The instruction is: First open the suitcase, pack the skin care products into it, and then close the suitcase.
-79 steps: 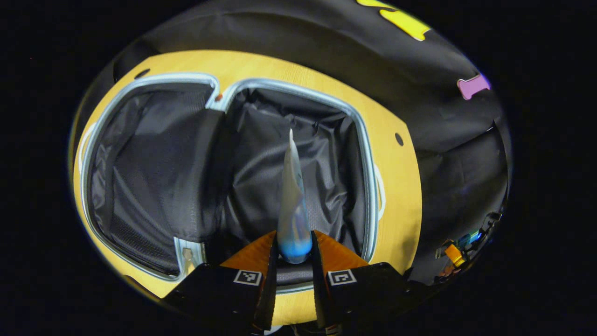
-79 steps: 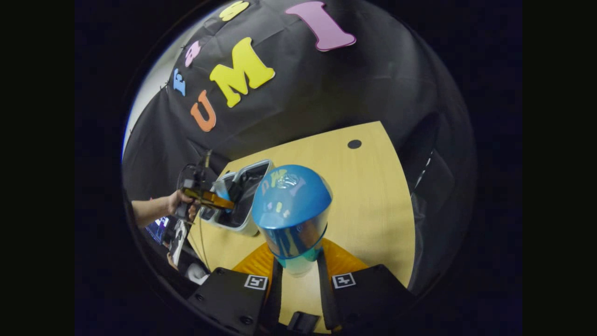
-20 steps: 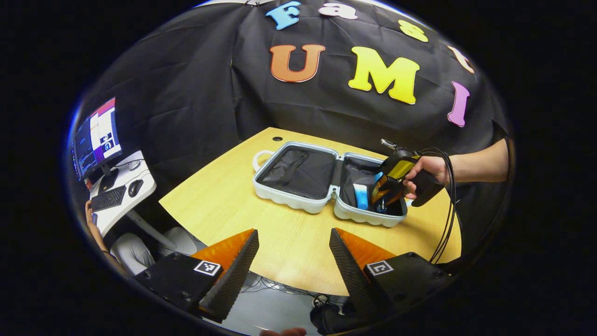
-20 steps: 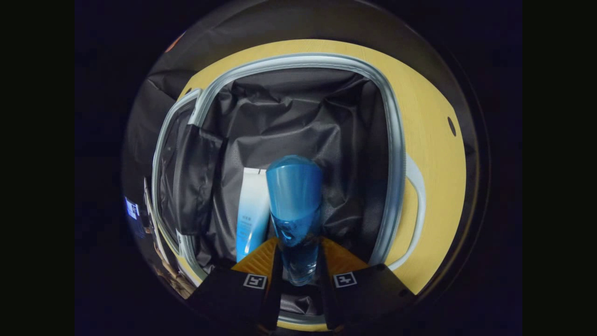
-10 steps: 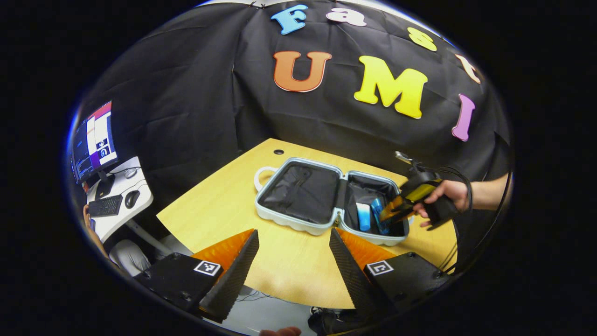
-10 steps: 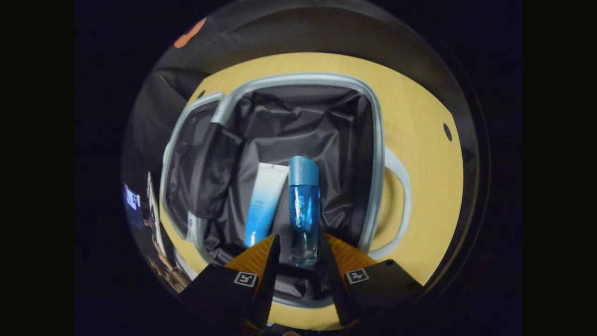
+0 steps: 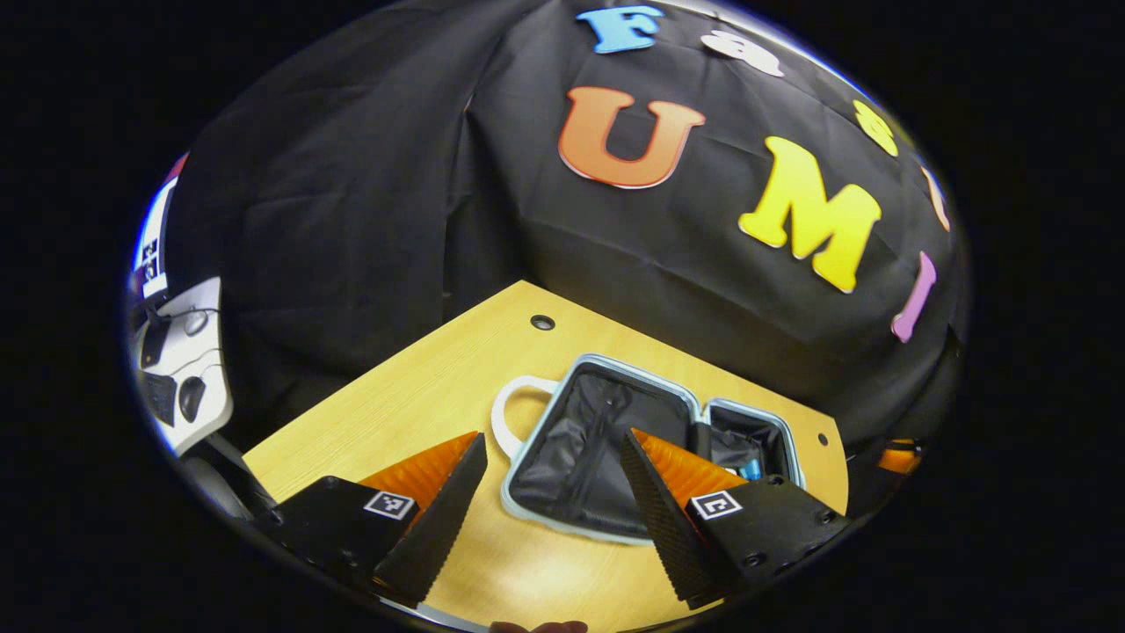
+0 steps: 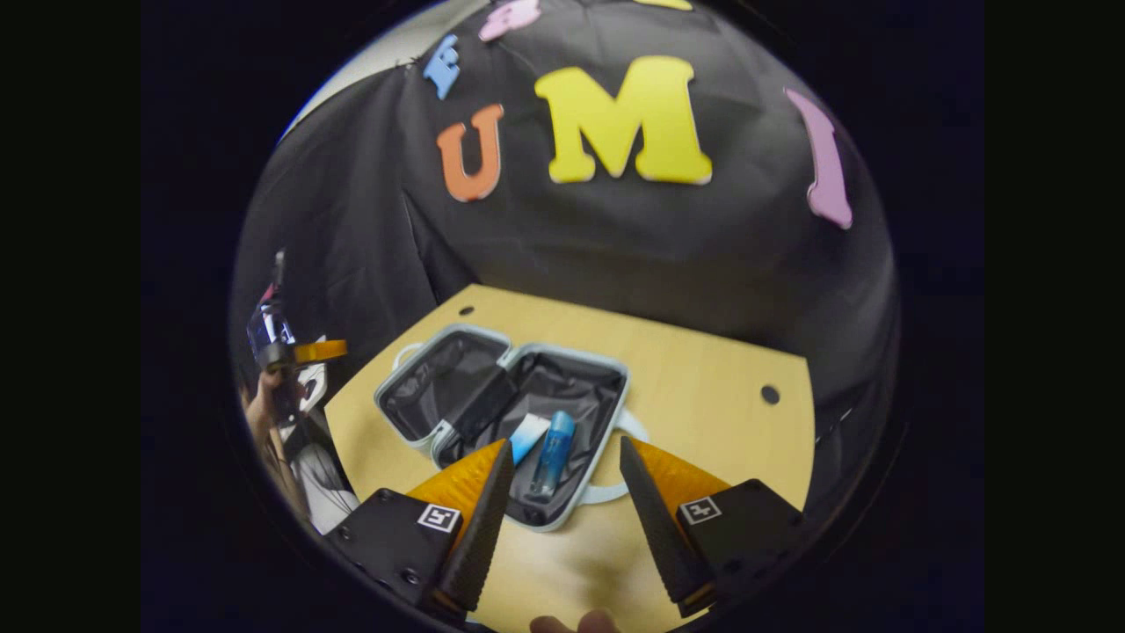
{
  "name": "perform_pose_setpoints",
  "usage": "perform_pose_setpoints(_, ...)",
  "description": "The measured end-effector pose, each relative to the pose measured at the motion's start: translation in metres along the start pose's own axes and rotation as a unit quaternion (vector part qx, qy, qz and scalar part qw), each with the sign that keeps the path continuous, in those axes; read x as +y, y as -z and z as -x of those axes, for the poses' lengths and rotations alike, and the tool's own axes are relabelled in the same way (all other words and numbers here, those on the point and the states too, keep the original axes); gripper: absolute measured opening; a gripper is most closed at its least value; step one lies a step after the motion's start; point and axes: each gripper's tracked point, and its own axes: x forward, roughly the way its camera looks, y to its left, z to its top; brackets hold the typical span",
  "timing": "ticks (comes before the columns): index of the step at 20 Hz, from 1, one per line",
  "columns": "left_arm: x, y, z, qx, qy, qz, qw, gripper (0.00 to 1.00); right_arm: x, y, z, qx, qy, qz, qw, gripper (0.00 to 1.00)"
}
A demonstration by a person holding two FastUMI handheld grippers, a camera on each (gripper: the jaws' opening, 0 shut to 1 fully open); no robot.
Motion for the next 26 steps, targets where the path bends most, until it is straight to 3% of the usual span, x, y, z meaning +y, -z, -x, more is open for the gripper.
perform_pose_setpoints(4,0.023,-0.009,-0.074,0.024,0.013,0.013,1.000,0.99,-0.044,-0.004,0.054,-0.008,0.049,-0.011,0.999,0.72)
perform_pose_setpoints(11,0.056,0.049,-0.161,0.122,-0.030,0.042,0.991,0.98,-0.111,-0.012,0.102,-0.034,0.153,-0.045,0.987,0.72)
perform_pose_setpoints(13,0.058,0.057,-0.172,0.132,-0.032,0.030,0.990,0.95,-0.125,-0.012,0.111,-0.035,0.169,-0.086,0.981,0.67)
perform_pose_setpoints(15,0.055,0.060,-0.181,0.137,-0.033,0.012,0.990,0.93,-0.133,-0.013,0.114,-0.035,0.179,-0.124,0.975,0.67)
perform_pose_setpoints(16,0.058,0.063,-0.186,0.141,-0.043,-0.001,0.989,0.87,-0.135,-0.014,0.116,-0.036,0.180,-0.136,0.974,0.72)
perform_pose_setpoints(17,0.062,0.065,-0.190,0.146,-0.054,-0.013,0.988,0.90,-0.135,-0.016,0.118,-0.037,0.180,-0.142,0.973,0.67)
perform_pose_setpoints(18,0.063,0.069,-0.192,0.152,-0.058,-0.025,0.986,0.74,-0.135,-0.020,0.121,-0.039,0.181,-0.141,0.972,0.67)
perform_pose_setpoints(19,0.063,0.069,-0.192,0.157,-0.057,-0.031,0.986,0.77,-0.137,-0.021,0.122,-0.041,0.184,-0.137,0.972,0.72)
perform_pose_setpoints(20,0.062,0.067,-0.194,0.154,-0.056,-0.035,0.986,0.65,-0.138,-0.023,0.124,-0.044,0.185,-0.133,0.973,0.67)
perform_pose_setpoints(21,0.057,0.068,-0.195,0.155,-0.045,-0.037,0.986,0.56,-0.137,-0.025,0.125,-0.045,0.185,-0.131,0.973,0.72)
perform_pose_setpoints(22,0.055,0.069,-0.193,0.161,-0.044,-0.045,0.985,0.32,-0.136,-0.024,0.127,-0.044,0.182,-0.132,0.973,0.67)
perform_pose_setpoints(24,0.053,0.066,-0.191,0.167,-0.049,-0.048,0.984,0.19,-0.137,-0.023,0.127,-0.044,0.177,-0.139,0.973,0.72)
perform_pose_setpoints(25,0.051,0.061,-0.189,0.169,-0.047,-0.046,0.983,0.18,-0.138,-0.022,0.128,-0.047,0.176,-0.140,0.973,0.67)
perform_pose_setpoints(26,0.049,0.059,-0.184,0.174,-0.049,-0.043,0.983,0.15,-0.140,-0.025,0.131,-0.053,0.181,-0.136,0.973,0.72)
